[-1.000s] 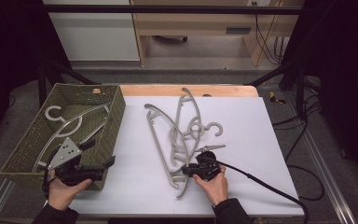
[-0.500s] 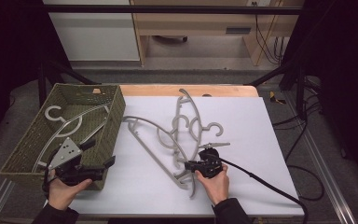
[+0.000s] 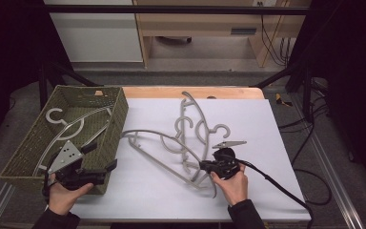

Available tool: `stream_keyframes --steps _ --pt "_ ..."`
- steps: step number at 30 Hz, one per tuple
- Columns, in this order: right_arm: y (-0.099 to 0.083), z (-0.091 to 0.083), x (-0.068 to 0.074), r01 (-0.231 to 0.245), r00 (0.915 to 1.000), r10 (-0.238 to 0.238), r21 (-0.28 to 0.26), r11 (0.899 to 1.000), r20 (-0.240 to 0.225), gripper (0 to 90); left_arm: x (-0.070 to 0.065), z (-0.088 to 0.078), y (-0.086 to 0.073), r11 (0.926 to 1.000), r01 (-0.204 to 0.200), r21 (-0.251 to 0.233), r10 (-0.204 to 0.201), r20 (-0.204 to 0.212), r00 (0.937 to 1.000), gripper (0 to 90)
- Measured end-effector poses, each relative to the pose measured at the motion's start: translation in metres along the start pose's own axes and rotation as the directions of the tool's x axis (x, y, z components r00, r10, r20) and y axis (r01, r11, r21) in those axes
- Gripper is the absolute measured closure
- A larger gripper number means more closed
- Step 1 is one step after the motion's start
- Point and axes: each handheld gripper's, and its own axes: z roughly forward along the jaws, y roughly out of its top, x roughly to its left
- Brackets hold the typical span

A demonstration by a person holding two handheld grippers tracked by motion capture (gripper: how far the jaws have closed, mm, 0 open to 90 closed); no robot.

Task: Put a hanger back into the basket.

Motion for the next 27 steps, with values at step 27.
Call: stream_keyframes --steps 27 --pt "-0.021 0.010 -0.030 0.217 0.9757 -0.219 0.085 0.972 0.010 64.7 -0.002 0.003 -0.001 0.9999 -0.006 0.012 0.006 0.009 0.9999 8.7"
